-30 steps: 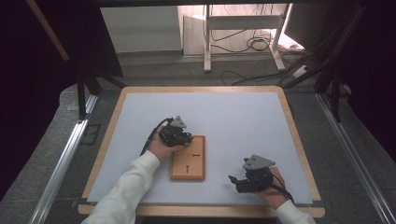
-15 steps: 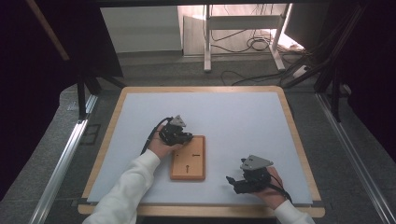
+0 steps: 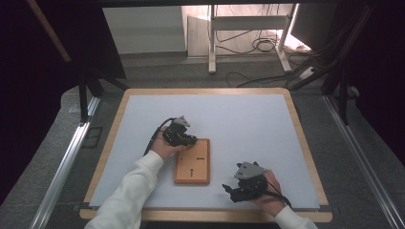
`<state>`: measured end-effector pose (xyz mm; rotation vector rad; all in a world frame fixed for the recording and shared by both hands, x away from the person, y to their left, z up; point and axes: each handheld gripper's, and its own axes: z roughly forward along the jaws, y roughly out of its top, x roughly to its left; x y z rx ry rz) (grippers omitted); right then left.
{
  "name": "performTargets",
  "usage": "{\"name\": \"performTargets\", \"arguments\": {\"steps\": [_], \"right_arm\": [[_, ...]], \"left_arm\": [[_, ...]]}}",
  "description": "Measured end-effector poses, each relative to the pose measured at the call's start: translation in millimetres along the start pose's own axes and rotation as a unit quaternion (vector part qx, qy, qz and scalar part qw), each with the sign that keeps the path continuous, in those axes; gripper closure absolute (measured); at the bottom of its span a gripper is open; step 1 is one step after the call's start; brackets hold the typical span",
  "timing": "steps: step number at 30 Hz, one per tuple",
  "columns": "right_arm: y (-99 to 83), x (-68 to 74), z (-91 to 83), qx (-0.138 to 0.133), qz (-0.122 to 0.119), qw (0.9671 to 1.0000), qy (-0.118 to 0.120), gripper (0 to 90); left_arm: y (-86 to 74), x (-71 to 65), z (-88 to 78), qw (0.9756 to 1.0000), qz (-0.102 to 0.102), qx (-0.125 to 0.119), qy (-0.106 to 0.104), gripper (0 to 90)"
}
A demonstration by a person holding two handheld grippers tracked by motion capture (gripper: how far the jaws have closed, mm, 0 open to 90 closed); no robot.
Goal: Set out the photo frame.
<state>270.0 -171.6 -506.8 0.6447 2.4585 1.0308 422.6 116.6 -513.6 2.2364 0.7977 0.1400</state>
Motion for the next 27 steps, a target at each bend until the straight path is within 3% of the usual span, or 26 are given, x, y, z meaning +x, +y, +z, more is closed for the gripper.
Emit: {"name": "performTargets", "arguments": {"steps": [8, 15, 20, 27], "right_arm": [[-2.9, 1.7, -0.3, -0.004, -0.002, 1.0000, 0.004, 14.0], [4.5, 10.1, 5.4, -0.001, -0.033, 0.9994, -0.011, 13.0], [15.4, 23.7, 19.1, 0.013, -0.068, 0.9972, -0.026, 9.6], [27.1, 31.7, 33.9, 0.018, -0.081, 0.9961, -0.029, 7.6]], "left_arm": [[3.5, 1.4, -0.3, 0.9999, -0.007, 0.013, -0.004, 84.3], [6.2, 5.1, 0.0, 0.9995, -0.020, 0.021, -0.014, 84.2], [7.5, 8.5, 0.1, 0.9990, -0.030, 0.024, -0.023, 84.2], [10.0, 11.0, 0.3, 0.9985, -0.033, 0.032, -0.029, 84.2]]}}
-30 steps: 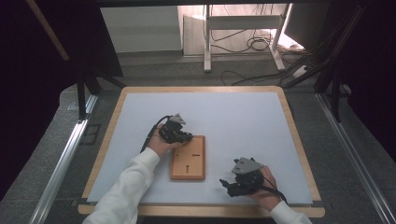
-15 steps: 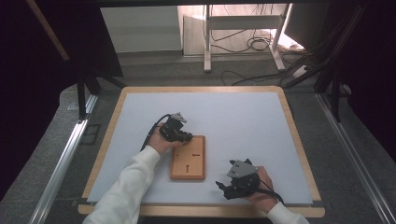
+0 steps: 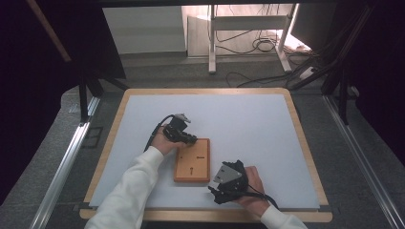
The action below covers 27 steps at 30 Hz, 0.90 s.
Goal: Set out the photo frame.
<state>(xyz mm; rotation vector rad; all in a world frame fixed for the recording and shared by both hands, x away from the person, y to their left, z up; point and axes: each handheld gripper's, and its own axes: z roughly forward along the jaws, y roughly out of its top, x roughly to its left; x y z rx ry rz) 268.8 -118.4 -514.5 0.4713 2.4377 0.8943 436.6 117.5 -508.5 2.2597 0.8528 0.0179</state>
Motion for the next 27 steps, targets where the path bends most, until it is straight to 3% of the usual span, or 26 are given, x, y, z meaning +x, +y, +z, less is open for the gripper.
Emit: {"name": "performTargets", "arguments": {"steps": [7, 12, 22, 27], "right_arm": [[13.6, 12.1, 17.0, 0.004, -0.022, 0.9997, 0.000, 6.3], [25.8, 19.2, 28.3, 0.004, -0.040, 0.9990, -0.020, 6.5], [29.9, 23.6, 35.9, 0.001, -0.067, 0.9959, -0.060, 9.3], [32.5, 23.0, 34.2, -0.002, -0.078, 0.9953, -0.058, 11.9]], "left_arm": [[2.5, 2.4, -0.2, 0.9999, -0.011, 0.008, -0.007, 84.2], [4.1, 4.4, -0.3, 0.9997, -0.018, 0.013, -0.013, 84.2], [5.0, 5.6, -0.3, 0.9994, -0.028, 0.014, -0.016, 84.1], [3.2, 5.9, -0.4, 0.9993, -0.033, 0.006, -0.014, 84.2]]}}
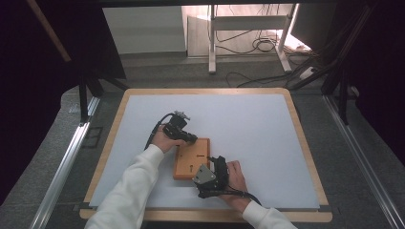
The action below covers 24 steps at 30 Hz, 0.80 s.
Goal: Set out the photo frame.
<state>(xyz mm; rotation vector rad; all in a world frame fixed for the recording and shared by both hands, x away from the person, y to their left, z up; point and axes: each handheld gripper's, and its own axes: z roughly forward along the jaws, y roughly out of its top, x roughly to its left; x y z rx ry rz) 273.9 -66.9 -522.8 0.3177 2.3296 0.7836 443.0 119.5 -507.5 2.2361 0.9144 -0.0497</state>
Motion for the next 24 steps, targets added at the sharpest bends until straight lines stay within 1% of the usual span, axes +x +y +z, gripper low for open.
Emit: {"name": "performTargets", "arguments": {"steps": [4, 6, 8, 10, 13, 16, 20, 21, 22, 24], "right_arm": [[2.1, 0.8, -3.1, -0.006, -0.022, 0.9997, -0.004, 16.6], [3.3, 0.5, -4.8, -0.014, -0.029, 0.9995, -0.005, 20.2], [5.2, -1.5, -8.2, -0.021, -0.029, 0.9993, -0.007, 23.5], [6.7, -3.2, -9.6, -0.023, -0.032, 0.9992, -0.004, 26.4], [7.2, -3.3, -9.9, -0.023, -0.038, 0.9990, -0.001, 33.6], [7.4, -1.6, -9.5, -0.024, -0.050, 0.9984, -0.004, 40.9], [8.4, -2.2, -10.7, -0.025, -0.059, 0.9979, -0.004, 44.7], [8.8, -1.8, -11.8, -0.025, -0.059, 0.9979, -0.008, 45.6], [9.2, -2.5, -12.2, -0.029, -0.065, 0.9974, -0.010, 46.3], [9.6, -3.3, -13.8, -0.030, -0.065, 0.9974, -0.012, 47.4]], "left_arm": [[-1.0, 0.3, -0.1, 1.0000, 0.002, -0.005, 0.001, 84.2], [-1.9, -0.8, -0.2, 0.9999, 0.007, -0.010, 0.008, 84.3], [-2.4, -2.2, -0.1, 0.9998, 0.007, -0.014, 0.015, 84.4], [-2.6, -1.3, 0.3, 0.9998, 0.005, -0.016, 0.012, 84.4], [-2.6, -1.1, 0.4, 0.9997, 0.006, -0.018, 0.013, 84.4], [-2.5, -1.0, 0.5, 0.9997, 0.005, -0.019, 0.015, 84.4], [-2.4, -0.3, 0.7, 0.9997, 0.003, -0.021, 0.015, 84.3], [-2.4, 0.0, 0.7, 0.9996, 0.002, -0.022, 0.015, 84.2], [-2.5, 0.3, 0.5, 0.9996, 0.001, -0.023, 0.014, 84.1], [-3.7, 0.8, -0.5, 0.9995, -0.001, -0.027, 0.013, 83.4]]}}
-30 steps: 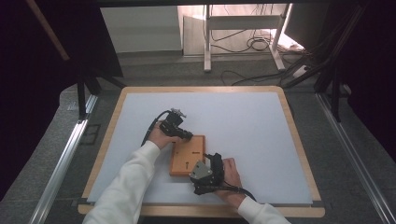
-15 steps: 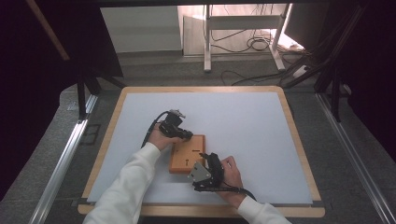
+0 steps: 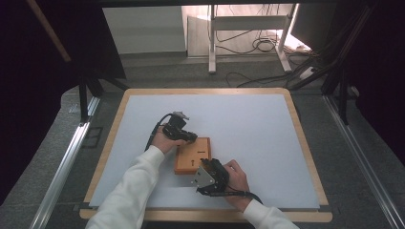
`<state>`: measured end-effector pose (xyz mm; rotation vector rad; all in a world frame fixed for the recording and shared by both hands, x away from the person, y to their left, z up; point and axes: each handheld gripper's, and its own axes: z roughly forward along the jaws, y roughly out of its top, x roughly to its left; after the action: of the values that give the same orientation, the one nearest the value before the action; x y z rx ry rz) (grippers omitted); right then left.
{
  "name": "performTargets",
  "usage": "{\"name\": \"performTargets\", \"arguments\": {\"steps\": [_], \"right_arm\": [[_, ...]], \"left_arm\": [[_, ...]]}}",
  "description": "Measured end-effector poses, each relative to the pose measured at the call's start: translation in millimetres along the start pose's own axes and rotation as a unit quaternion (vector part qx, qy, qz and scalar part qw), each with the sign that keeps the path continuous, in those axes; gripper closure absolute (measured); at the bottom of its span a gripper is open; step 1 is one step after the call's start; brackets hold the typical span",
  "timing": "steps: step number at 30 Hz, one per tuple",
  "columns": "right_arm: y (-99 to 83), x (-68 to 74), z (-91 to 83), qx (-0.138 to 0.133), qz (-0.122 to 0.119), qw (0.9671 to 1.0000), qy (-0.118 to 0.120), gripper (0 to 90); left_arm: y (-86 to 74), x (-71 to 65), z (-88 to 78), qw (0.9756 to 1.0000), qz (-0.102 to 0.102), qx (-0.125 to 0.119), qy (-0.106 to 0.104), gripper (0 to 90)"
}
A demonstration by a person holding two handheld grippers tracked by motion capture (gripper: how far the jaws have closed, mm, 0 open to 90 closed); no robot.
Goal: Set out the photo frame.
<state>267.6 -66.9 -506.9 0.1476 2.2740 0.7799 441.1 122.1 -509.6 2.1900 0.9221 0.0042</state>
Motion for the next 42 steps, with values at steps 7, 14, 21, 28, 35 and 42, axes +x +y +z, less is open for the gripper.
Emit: {"name": "performTargets", "arguments": {"steps": [7, 14, 21, 28, 35, 42], "right_arm": [[0.1, -3.3, -3.8, -0.008, 0.006, 0.9999, 0.005, 48.7], [-0.2, -4.2, -3.2, -0.005, 0.005, 1.0000, 0.001, 48.9], [-0.5, -9.0, -3.6, -0.008, 0.005, 0.9999, -0.004, 49.9], [0.0, -12.9, -3.2, -0.005, 0.006, 1.0000, -0.006, 50.1], [0.4, -13.3, -2.6, -0.004, 0.008, 0.9999, -0.005, 50.1], [2.6, -16.2, -3.7, -0.002, 0.009, 0.9999, -0.007, 50.9]], "left_arm": [[-8.3, -1.0, -28.1, 0.9981, 0.000, -0.051, 0.035, 60.5], [-38.5, -7.7, -56.5, 0.9955, 0.009, -0.073, 0.059, 46.6], [-68.9, -1.5, -77.2, 0.9945, -0.022, -0.087, 0.054, 41.1], [-95.8, -1.0, -85.7, 0.9932, -0.028, -0.084, 0.075, 40.3], [-107.3, -12.5, -76.1, 0.9946, 0.000, -0.055, 0.088, 39.1], [-110.7, -16.4, -68.0, 0.9955, 0.011, -0.045, 0.083, 38.4]]}}
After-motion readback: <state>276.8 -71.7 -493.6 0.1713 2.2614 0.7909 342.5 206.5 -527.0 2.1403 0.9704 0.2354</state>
